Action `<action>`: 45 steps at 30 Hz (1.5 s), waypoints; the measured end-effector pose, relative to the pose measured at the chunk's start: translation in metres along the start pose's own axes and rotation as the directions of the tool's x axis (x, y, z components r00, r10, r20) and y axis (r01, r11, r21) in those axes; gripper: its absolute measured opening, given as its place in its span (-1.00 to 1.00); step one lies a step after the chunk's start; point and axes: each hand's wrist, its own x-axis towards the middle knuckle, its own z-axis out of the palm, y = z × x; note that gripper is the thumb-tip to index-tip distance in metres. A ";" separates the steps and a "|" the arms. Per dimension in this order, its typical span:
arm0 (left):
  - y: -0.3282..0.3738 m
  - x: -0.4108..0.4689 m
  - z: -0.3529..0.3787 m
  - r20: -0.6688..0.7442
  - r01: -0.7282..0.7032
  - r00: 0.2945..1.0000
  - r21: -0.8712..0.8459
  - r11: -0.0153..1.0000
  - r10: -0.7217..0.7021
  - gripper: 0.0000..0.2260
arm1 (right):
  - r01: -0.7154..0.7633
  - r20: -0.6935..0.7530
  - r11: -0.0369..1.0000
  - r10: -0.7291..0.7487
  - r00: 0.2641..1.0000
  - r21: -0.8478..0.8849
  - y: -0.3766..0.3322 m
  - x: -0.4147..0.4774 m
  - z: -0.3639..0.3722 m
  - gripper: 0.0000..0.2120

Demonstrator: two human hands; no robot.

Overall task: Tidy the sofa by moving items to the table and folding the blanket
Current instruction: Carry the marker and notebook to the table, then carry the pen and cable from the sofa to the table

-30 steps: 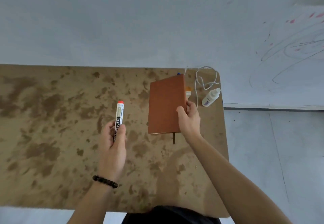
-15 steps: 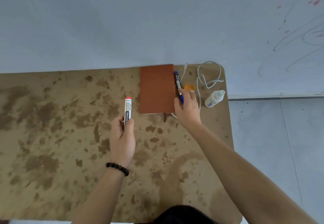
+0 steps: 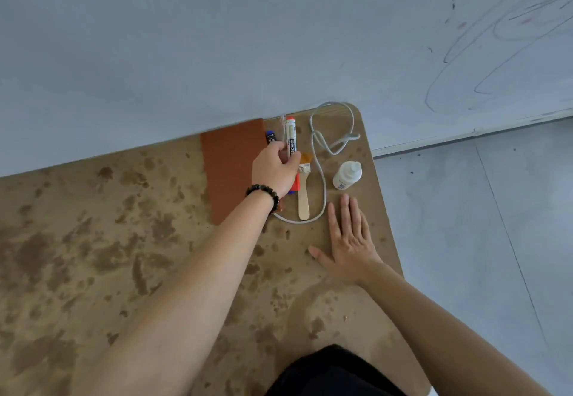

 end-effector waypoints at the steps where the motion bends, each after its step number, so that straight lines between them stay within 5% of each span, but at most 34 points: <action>1: 0.003 0.006 0.008 -0.003 0.012 1.000 0.002 1.000 -0.012 -0.71 | -0.001 0.009 1.000 0.001 1.000 0.003 0.000 0.000 0.002 -0.08; 8: -0.003 0.021 0.042 -0.016 0.091 0.996 0.221 0.971 -0.090 -0.67 | 0.003 -0.007 1.000 -0.003 1.000 0.027 0.001 0.003 0.006 -0.09; 17: -0.013 -0.041 -0.008 -0.055 -0.057 0.997 0.096 0.994 0.062 -0.76 | 0.016 0.083 0.998 -0.022 0.996 0.066 0.008 0.000 -0.012 -0.05; 21: -0.026 -0.124 -0.040 -0.139 -0.016 0.990 -0.038 0.999 0.010 -0.71 | 0.082 0.010 0.961 -0.087 0.996 0.266 0.023 -0.028 -0.054 -0.61; 24: -0.035 -0.212 -0.055 -0.197 0.090 0.973 -0.165 0.982 -0.122 -0.68 | 0.134 -0.148 0.883 -0.074 0.986 0.451 0.028 -0.071 -0.072 -0.68; 27: -0.043 -0.301 -0.054 -0.329 0.216 0.889 -0.310 0.926 -0.318 -0.74 | 0.185 -0.225 0.810 -0.068 0.972 0.556 0.027 -0.109 -0.070 -0.71; 31: -0.049 -0.398 -0.042 -0.450 0.328 0.685 -0.511 0.795 -0.572 -0.89 | 0.224 -0.127 0.790 -0.184 0.975 0.570 0.009 -0.147 -0.059 -0.69; 38: -0.078 -0.524 -0.077 -0.675 0.204 0.463 -0.550 0.810 -0.575 -0.85 | 0.515 -0.143 0.647 -0.537 0.831 0.562 -0.074 -0.217 -0.071 -0.79; 45: -0.149 -0.693 -0.085 -0.759 0.094 0.265 -0.593 0.799 -0.595 -0.83 | 0.720 -0.254 0.471 -0.717 0.649 0.509 -0.182 -0.339 -0.008 -0.75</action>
